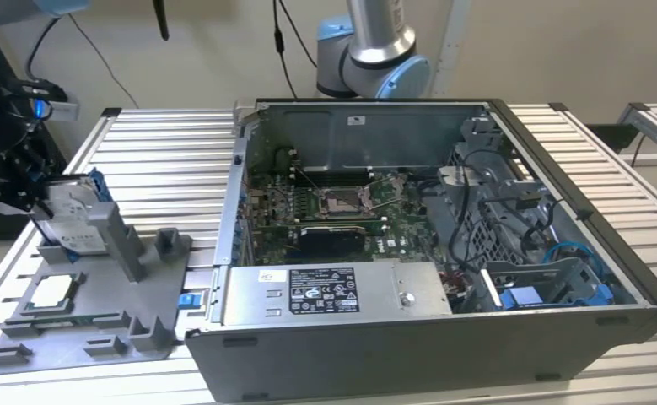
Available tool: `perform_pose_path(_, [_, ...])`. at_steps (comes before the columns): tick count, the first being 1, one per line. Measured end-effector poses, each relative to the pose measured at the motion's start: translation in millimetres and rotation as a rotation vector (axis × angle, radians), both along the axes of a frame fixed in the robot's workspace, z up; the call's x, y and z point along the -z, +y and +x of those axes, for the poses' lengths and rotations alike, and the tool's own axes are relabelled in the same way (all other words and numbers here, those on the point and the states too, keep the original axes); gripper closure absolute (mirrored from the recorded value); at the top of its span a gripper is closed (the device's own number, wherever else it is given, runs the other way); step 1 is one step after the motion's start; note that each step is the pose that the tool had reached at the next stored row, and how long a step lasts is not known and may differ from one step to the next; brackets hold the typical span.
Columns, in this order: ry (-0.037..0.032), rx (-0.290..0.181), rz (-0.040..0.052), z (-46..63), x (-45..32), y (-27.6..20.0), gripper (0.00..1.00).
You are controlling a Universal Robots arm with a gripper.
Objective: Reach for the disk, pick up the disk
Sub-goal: 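Pick up the disk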
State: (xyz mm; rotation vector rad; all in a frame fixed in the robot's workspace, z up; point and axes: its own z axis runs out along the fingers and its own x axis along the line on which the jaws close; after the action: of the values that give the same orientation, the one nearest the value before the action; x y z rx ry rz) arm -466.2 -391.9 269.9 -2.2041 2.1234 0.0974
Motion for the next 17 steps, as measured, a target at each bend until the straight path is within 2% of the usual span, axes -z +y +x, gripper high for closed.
perform_pose_path(13, [0.0000, 0.000, -0.0001, 9.9, 0.0, 0.0, 0.00])
perform_pose_path(14, [0.0000, 0.000, -0.0002, 10.0, 0.0, 0.0, 1.00])
perform_pose_path(17, [0.0000, 0.000, 0.0001, 10.1, 0.0, 0.0, 1.00])
